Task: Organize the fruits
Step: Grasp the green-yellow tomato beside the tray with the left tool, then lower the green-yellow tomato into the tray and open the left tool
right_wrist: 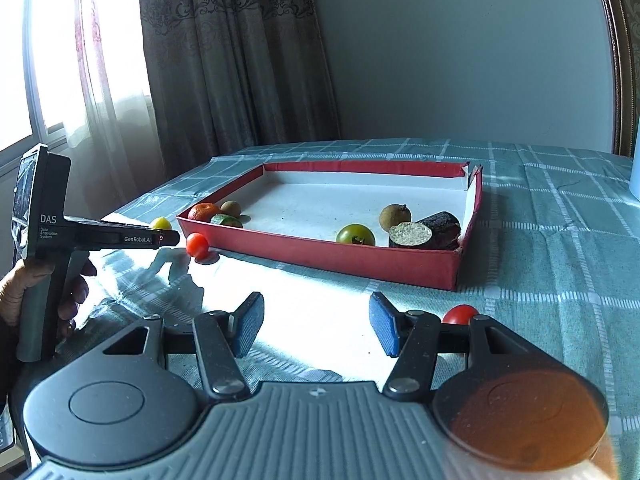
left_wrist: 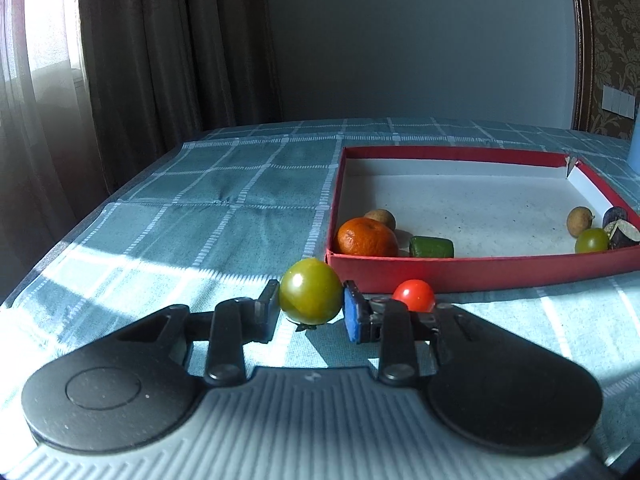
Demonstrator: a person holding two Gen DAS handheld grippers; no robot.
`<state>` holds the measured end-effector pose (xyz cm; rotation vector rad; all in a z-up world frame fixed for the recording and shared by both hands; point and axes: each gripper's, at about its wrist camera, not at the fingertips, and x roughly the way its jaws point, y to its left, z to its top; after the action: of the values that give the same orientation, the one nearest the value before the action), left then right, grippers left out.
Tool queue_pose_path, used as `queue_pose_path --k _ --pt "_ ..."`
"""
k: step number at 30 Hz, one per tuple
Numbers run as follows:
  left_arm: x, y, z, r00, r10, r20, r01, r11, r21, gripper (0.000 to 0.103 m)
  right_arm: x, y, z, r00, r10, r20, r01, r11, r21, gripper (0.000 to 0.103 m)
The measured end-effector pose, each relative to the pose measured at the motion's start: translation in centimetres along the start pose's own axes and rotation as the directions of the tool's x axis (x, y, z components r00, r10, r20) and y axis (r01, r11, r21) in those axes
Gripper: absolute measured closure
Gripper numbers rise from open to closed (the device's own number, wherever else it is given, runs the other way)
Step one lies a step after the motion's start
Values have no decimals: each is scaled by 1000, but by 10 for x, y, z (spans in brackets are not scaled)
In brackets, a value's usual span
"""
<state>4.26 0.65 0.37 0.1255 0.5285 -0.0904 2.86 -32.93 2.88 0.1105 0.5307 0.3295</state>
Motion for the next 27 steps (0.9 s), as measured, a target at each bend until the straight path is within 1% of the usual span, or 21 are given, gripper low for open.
queue_pose_path --k 1,3,7,12,18,20,24,25,27 --pt "-4 -2 0 1000 1 6 -1 1000 3 73 0 1 -2 1000 10 -5 -10 1000 7 40" --pt "-13 -8 -1 1000 0 22 0 1000 7 73 -1 6 -5 1000 23 -9 -23 1000 10 38" --pt "-26 -20 1 999 6 53 -7 1000 18 73 -5 10 -8 999 35 -4 -35 999 14 38" --pt "-31 -33 15 995 7 95 -10 999 36 73 -1 9 -8 999 35 -31 -34 999 31 38" --pt "-9 -47 34 993 7 114 -11 999 36 73 1 4 -9 998 51 -48 -48 997 62 38" --pt "6 -49 39 996 24 90 -26 999 28 73 2 1 -9 997 61 -51 -57 996 76 38" --pt "28 -50 42 998 35 51 -36 999 22 72 3 -2 -9 996 75 -55 -70 993 99 38" --pt "30 -51 41 998 43 50 -44 999 23 71 4 -3 -10 995 78 -56 -72 992 101 38" --pt "31 -52 39 997 52 55 -54 998 31 64 4 -3 -9 995 80 -59 -74 992 104 38"
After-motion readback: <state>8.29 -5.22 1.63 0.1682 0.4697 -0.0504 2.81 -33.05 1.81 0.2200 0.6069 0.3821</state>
